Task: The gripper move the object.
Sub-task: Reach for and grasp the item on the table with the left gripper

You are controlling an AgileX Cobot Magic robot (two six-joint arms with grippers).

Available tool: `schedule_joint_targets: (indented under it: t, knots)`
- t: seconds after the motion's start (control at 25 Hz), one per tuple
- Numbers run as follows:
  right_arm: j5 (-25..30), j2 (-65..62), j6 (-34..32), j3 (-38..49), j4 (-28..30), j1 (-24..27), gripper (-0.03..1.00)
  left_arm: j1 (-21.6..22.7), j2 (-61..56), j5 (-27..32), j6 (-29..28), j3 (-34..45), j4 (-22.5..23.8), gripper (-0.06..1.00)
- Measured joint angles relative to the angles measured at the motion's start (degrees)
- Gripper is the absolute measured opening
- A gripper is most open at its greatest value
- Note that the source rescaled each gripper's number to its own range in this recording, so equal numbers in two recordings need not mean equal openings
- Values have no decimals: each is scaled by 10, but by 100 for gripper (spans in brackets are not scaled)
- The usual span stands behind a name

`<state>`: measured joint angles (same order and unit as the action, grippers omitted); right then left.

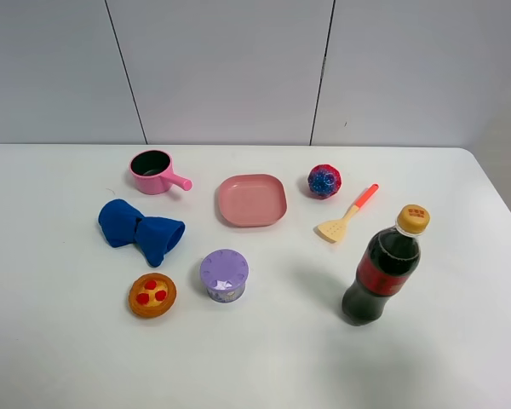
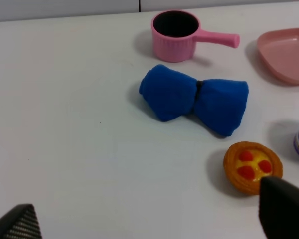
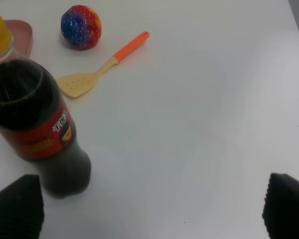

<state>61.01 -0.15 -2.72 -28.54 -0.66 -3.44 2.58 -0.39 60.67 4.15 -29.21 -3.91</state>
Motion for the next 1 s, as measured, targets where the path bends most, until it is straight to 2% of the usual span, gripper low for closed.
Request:
schedule_joint_targets:
  t: [0.04,1.0]
  knots:
    - [0,0,0,0,0,0,100,0,0,0,0,0,0,89]
    - [0,0,0,0,0,0,100,0,0,0,0,0,0,89]
